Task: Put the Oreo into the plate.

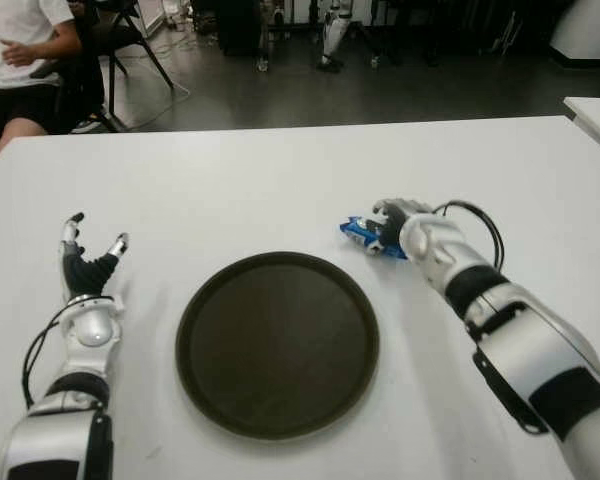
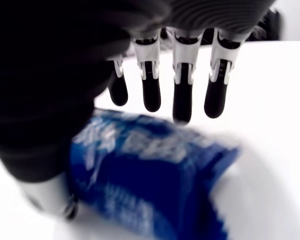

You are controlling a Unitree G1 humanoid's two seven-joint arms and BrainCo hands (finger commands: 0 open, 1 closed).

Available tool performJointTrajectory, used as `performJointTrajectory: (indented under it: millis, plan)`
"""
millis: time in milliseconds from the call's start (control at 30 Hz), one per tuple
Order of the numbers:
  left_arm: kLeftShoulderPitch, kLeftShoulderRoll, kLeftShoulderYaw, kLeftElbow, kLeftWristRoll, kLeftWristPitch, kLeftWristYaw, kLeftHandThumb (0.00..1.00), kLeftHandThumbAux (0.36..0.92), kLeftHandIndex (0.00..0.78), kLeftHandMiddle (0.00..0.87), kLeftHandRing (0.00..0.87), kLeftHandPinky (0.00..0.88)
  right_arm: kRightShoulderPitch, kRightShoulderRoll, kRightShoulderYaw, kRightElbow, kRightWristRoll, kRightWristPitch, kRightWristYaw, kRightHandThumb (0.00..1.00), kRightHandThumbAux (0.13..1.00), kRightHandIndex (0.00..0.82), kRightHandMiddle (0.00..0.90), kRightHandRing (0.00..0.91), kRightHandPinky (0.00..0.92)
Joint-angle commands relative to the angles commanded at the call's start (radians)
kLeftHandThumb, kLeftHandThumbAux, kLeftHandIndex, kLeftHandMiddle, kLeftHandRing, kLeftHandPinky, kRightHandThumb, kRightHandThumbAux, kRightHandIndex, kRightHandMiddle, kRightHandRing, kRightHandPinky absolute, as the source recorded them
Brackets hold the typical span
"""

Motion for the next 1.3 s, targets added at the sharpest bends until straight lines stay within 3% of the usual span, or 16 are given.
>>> performJointTrajectory:
  millis: [300,600,833,1300]
  plan:
    - [0.001,-0.005,0.008,-0.004,-0.010,-0.011,-0.008,0.000,0.707,0.020,0.020,0.000,0.000,0.008,0.010,-0.041,0.013,0.029,-0.023,-0.053,0.699,0.719,0.430,0.634,0.646,0.665]
    - [0.006,0.012,-0.018,-0.003,0.012,0.004,-0.015,0.000,0.667,0.017,0.010,0.000,0.000,0.016,0.014,-0.075,0.021,0.059,-0.048,-0.068,0.703,0.717,0.434,0.713,0.712,0.705]
    - [0.004,0.006,-0.017,-0.001,0.012,0.001,-0.006,0.000,0.659,0.020,0.013,0.000,0.000,0.017,0.016,-0.083,0.026,0.060,-0.058,-0.070,0.704,0.716,0.435,0.738,0.739,0.735]
    - [0.000,0.003,-0.008,-0.001,-0.002,-0.013,-0.021,0.000,0.715,0.024,0.022,0.003,0.011,0.013,0.017,-0.084,0.033,0.058,-0.053,-0.067,0.704,0.717,0.434,0.717,0.721,0.722]
